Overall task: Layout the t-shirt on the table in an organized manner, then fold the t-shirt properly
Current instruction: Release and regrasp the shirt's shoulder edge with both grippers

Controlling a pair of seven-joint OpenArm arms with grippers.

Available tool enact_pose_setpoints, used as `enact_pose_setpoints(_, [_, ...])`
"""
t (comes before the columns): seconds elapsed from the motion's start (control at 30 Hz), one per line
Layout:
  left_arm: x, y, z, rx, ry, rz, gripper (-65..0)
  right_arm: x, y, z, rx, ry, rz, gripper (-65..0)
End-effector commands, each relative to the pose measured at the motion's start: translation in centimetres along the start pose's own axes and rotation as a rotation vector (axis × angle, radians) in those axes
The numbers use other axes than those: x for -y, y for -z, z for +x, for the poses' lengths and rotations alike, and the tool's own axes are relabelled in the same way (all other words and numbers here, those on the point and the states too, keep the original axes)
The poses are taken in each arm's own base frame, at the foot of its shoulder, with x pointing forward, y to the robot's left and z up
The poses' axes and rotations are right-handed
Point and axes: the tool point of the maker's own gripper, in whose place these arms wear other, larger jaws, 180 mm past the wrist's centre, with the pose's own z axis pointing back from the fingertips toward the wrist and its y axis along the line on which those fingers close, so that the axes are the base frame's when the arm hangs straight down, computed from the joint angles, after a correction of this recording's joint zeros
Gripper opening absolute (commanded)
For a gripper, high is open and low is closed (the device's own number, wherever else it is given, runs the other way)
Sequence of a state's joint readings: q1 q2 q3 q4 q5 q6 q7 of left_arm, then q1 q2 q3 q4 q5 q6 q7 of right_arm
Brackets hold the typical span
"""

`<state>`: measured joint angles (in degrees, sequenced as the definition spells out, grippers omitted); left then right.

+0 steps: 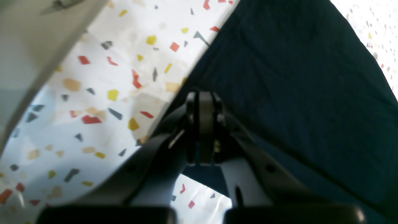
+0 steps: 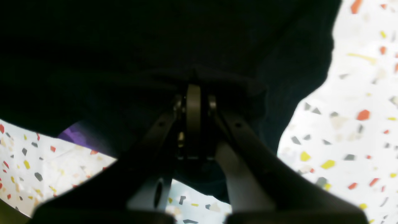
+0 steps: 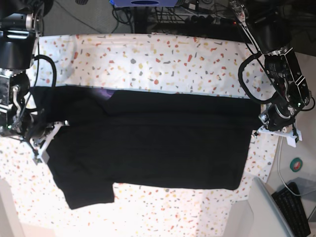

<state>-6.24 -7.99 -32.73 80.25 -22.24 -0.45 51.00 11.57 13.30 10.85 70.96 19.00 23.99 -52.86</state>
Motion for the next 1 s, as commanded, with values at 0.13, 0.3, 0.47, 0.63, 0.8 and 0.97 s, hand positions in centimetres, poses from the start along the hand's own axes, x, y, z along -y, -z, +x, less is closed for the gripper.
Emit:
enact_pose_setpoints(0.13, [2.2,0.7,1.3,0.045,0.074,-0.036,-65.0,1.3,-0.6,1.8,0.047,-0.006,-0.022,-65.0])
enact_pose_setpoints(0.3, [2.0,1.5,0.6,0.045,0.048,-0.033,-65.0,1.4,-0.8,2.3,0.051,-0.009,-0.026,-65.0])
enact_pose_setpoints(0.47, [2.5,1.6,1.4,0.057,0.042,-0.042,-65.0,1.7,-1.0,2.4,0.06,-0.005,-0.032,-45.6])
enact_pose_setpoints(0.63, [3.4,1.5,3.4,0.128,0.034,-0.059,-35.1,2.8,-1.7,3.2,0.126,0.055,-0.042,-29.7])
enact_pose_setpoints(0.8, [4.5,1.0,5.1,0.232,-0.002,-0.105,-10.4,4.1,-4.9,3.9,0.274,0.12,-0.091,-29.6])
enact_pose_setpoints(0.97, [0.1,-0.9,3.0,0.233,-0.273,-0.17,-8.7,3.3,-9.5,0.7,0.381,0.155,-0.168,-29.6])
